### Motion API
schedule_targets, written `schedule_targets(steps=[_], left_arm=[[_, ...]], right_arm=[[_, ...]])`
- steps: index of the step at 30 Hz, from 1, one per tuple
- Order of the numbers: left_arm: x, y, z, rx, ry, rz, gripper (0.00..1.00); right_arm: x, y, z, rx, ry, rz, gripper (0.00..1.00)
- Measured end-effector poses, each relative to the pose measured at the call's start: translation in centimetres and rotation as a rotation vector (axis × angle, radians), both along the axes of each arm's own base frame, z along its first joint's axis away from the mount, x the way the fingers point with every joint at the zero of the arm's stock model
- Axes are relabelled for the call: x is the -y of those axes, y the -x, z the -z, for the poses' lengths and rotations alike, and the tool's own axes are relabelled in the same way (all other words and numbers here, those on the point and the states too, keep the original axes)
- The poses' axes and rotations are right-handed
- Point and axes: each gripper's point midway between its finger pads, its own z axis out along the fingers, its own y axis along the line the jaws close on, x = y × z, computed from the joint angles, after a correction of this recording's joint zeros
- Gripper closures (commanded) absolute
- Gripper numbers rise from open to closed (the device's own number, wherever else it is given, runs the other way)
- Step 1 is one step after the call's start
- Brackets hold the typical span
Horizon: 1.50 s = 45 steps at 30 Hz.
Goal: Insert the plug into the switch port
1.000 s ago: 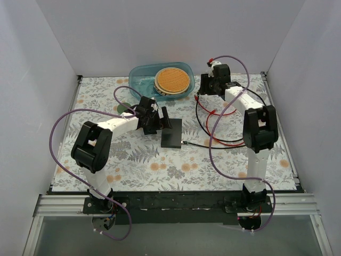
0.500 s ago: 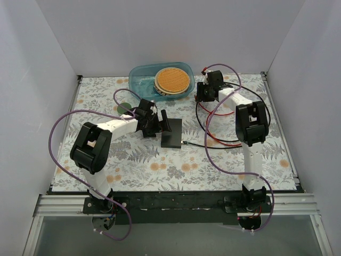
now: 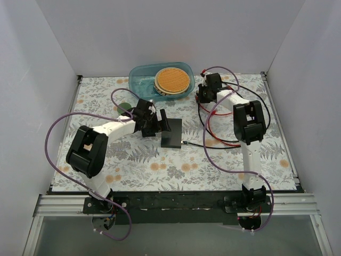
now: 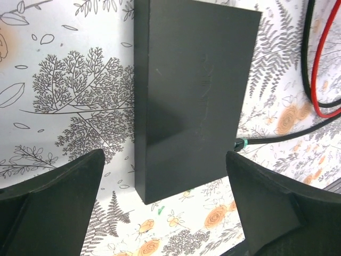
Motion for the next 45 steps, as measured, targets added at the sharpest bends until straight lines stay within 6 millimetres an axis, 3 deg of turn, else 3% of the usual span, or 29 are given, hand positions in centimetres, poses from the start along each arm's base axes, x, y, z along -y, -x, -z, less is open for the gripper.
schedule_targets(steps=[7,15,19,25,29,33,41,45], left_arm=[[0.2,-0.3,-1.5,0.04,0.022,0.001,0.02],[0.6,0.0,-2.8,0.089,0.073,0.024,0.02],[1.1,0.1,-5.4,0.168,0.138,0.047,0.02],[2.3,-0.5,-8.9,0.273,0.227,0.087,0.02],[2.7,-0.5,-9.1,0.286,0.252,0.098,0.02],[2.7,0.0,-8.5,0.269,0.257,0.104,0.02],[2.9,0.2,-8.6,0.269,0.271,0.118,0.02],[3.0,0.3,-8.7,0.267,0.275,0.123,0.02]], right_arm=[[1.5,3.7,-1.4,-0.011,0.003,0.022,0.85],[2.0,8.3,-8.2,0.102,-0.075,-0.016,0.8],[1.1,10.4,-10.4,0.135,-0.141,-0.083,0.76],[-1.0,13.0,-8.6,0.074,-0.209,-0.196,0.66],[-2.4,16.2,-5.8,-0.011,-0.222,-0.267,0.68],[-3.4,17.1,-4.9,-0.036,-0.218,-0.305,0.58],[-1.2,14.8,-4.2,0.014,-0.084,-0.174,0.47],[-0.6,12.0,-4.3,0.047,-0.029,-0.107,0.48]])
